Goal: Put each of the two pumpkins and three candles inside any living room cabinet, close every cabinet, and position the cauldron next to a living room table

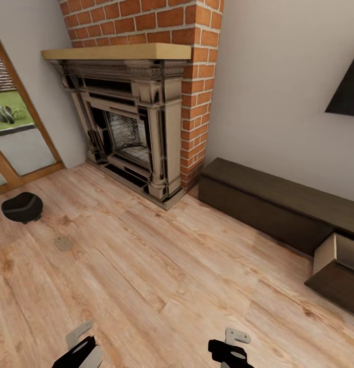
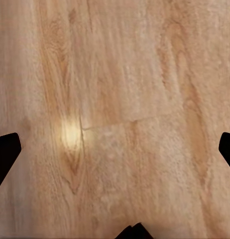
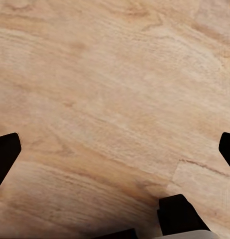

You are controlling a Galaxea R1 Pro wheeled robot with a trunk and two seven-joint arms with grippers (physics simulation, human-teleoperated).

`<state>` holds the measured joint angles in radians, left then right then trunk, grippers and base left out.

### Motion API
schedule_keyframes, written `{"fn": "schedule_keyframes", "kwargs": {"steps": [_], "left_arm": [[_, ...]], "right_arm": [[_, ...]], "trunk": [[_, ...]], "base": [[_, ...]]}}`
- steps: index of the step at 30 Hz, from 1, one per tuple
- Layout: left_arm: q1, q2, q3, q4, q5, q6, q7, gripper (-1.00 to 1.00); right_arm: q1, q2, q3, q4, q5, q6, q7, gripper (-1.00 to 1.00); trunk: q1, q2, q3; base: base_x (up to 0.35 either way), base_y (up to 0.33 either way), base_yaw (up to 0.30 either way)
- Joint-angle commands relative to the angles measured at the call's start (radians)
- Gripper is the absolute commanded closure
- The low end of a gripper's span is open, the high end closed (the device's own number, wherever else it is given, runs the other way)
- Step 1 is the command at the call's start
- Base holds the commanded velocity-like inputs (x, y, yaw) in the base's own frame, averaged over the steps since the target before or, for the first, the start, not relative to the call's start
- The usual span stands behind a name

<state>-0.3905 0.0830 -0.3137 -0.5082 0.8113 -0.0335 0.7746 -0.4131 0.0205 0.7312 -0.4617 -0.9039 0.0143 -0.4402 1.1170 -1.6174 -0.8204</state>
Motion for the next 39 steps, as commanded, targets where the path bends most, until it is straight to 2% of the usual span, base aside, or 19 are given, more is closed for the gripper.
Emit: {"fn": "schedule_keyframes", "kwargs": {"steps": [1, 39], "left_arm": [[-0.001, 0.001, -0.008, -0.001, 0.009, -0.003, 0.006, -1.0], [-0.001, 0.001, -0.01, -0.001, 0.009, -0.003, 0.006, -1.0]], "right_arm": [[-0.001, -0.001, 0.008, -0.002, -0.005, 0.002, -0.008, -1.0], [-0.001, -0.001, 0.008, -0.002, -0.005, 0.0, -0.009, -1.0]], "trunk": [[0.0, 0.0, -0.002], [0.0, 0.0, -0.036]], "base": [[0.0, 0.003, 0.247], [0.0, 0.0, 0.247]]}}
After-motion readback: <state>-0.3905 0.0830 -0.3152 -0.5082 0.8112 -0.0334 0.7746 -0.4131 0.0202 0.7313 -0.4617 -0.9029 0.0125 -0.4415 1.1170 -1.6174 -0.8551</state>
